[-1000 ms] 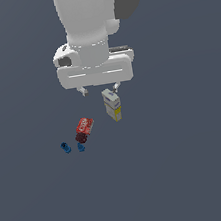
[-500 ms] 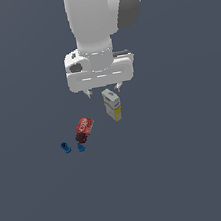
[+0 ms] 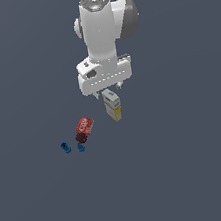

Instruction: Pick up a designated object from a clutter of objects.

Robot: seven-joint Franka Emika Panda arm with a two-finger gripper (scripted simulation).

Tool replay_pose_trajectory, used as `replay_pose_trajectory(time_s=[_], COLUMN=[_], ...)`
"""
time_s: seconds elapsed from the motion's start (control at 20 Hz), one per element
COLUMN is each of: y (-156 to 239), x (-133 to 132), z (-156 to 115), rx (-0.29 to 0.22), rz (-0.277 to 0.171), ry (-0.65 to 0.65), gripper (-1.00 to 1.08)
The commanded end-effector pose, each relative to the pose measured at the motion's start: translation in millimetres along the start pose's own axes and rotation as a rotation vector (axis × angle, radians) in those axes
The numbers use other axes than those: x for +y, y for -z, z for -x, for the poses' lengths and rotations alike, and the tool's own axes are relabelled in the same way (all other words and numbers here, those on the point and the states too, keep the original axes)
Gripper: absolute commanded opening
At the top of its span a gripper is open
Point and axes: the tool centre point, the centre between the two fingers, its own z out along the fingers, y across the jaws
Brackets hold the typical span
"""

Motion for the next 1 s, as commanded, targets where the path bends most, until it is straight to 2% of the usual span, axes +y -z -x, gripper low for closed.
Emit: replay_pose_trajectory(time_s=[0.0,0.45,0.95], y=[-11.7,-37.1,-43.1], x=[-8.1,-26.3,-29.2], z=[12.0,40.6,45.6], rx=[-0.001,-0.005,-0.006], rz=[0.001,0.001,0.001], ry=[0.065,0.209,0.232], gripper=[1.00,1.00,1.00])
